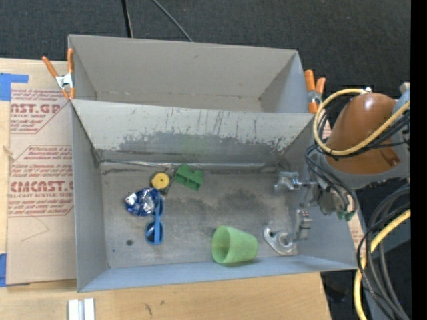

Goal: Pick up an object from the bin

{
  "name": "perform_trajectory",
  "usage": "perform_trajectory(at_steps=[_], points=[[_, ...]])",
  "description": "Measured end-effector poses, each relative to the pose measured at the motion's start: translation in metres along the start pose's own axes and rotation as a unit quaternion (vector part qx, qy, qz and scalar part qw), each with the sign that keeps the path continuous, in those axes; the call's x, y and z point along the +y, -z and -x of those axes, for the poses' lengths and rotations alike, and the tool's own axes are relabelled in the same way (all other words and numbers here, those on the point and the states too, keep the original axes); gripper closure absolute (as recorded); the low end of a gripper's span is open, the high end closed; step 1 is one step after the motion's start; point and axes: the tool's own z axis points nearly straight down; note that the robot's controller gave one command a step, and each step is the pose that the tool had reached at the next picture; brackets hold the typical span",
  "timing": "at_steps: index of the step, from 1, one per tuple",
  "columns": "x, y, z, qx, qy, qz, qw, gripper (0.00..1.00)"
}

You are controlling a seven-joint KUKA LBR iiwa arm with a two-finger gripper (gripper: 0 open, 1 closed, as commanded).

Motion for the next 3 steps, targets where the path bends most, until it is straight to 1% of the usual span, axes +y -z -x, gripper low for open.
perform_trajectory(at_steps=[1,2,3], points=[[-0.01,-0.06,-0.023,-0.0072,0.277,-0.002,0.9609,0.0],[-0.009,-0.058,-0.021,-0.0101,0.277,-0.002,0.9607,1.0],[-0.035,0.053,0.005,-0.0086,0.281,-0.004,0.9597,1.0]])
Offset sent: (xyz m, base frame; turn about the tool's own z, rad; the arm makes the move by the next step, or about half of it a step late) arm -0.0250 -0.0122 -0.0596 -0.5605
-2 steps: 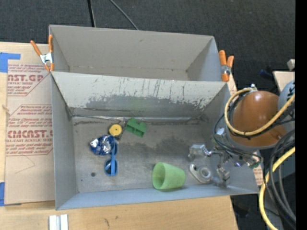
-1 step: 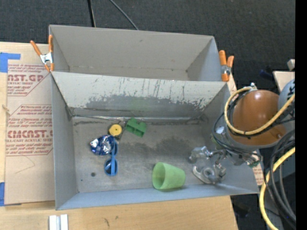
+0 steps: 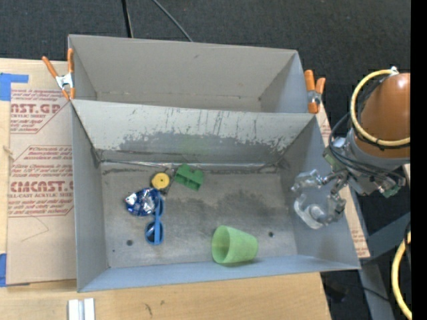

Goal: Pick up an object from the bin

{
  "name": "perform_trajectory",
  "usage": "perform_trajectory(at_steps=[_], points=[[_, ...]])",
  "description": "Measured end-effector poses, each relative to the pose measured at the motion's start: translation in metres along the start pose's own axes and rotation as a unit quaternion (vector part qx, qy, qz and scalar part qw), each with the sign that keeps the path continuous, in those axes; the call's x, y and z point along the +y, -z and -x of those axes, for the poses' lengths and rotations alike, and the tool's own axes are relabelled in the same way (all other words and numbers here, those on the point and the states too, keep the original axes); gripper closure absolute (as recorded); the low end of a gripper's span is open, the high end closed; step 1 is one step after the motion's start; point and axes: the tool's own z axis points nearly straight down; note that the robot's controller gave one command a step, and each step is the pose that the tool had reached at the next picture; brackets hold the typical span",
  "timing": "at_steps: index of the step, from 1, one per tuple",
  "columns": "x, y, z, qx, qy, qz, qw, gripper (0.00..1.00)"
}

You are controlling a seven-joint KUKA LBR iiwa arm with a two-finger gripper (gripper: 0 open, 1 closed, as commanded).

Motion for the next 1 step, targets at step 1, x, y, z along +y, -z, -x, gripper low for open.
perform_trajectory(at_steps=[1], points=[[0.0116,0.082,0.0146,-0.0001,0.405,0.004,0.9144,1.0]])
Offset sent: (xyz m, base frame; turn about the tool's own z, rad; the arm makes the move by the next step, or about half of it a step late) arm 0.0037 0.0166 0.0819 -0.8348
